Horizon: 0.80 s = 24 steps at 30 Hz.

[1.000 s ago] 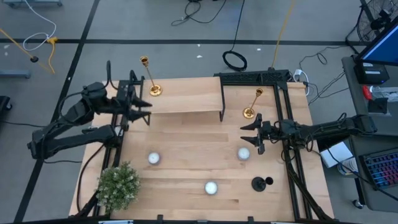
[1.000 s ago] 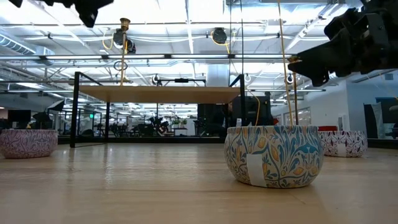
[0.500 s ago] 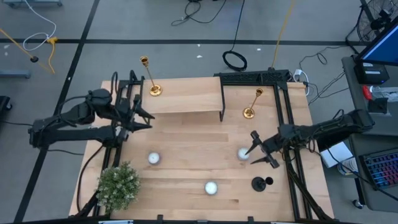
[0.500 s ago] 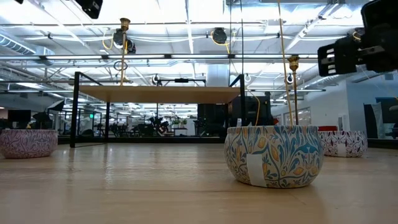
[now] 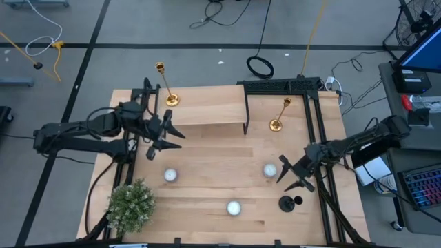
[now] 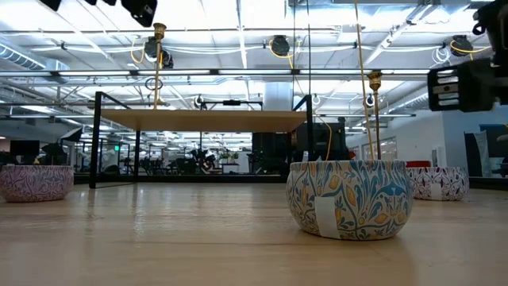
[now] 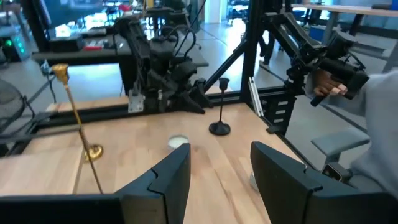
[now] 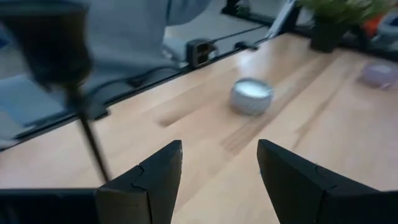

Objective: Pick & Place candle stick holders
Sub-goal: Put the black candle holder on the shelf aligned with the other candle holder

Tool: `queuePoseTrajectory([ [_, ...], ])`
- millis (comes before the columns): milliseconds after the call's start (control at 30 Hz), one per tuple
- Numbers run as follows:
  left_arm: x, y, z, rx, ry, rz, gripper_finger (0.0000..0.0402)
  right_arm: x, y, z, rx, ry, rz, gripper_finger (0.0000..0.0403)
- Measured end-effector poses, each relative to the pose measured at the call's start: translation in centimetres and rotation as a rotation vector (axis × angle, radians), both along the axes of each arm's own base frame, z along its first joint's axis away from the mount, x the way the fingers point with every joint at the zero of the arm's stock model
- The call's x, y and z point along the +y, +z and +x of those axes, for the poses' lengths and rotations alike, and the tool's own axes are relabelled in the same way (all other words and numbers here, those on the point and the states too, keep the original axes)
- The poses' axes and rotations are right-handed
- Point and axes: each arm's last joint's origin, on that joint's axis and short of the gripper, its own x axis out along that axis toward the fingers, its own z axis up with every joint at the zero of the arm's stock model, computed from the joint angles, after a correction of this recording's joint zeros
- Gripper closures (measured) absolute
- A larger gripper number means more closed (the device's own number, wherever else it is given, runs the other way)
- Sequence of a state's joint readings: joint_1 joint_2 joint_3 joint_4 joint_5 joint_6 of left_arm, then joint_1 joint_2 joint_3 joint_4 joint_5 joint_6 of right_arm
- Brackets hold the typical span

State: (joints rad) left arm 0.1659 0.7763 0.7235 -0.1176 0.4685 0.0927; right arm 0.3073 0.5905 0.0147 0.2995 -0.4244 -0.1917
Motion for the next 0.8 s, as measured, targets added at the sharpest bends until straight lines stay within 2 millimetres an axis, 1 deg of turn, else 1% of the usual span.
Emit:
queuePoseTrajectory([
  [167,-0.2,-0.5,1.0,0.006,-0.033,0.051,0.0227,0.9,-0.2,-0.5,0.09,0.093,0.069,0.0197],
  [333,-0.4,-0.8,1.9,-0.002,-0.05,0.056,0.0227,1.6,-0.2,-1.0,0.092,0.181,0.068,0.0197],
  [467,-0.6,-0.6,2.6,-0.037,-0.062,0.057,0.0227,2.1,-0.2,-1.3,0.049,0.236,0.029,0.0197],
  [633,-0.8,-0.5,3.0,-0.066,-0.073,0.06,0.0227,2.4,0.1,-1.3,-0.091,0.242,-0.072,0.0197],
  [700,-0.8,-0.5,3.1,-0.072,-0.074,0.059,0.0227,2.6,0.5,-1.3,-0.139,0.236,-0.054,0.0197],
  [800,-0.8,-0.5,3.1,-0.071,-0.074,0.057,0.0227,2.8,1.5,-1.2,-0.187,0.223,0.032,0.0197],
])
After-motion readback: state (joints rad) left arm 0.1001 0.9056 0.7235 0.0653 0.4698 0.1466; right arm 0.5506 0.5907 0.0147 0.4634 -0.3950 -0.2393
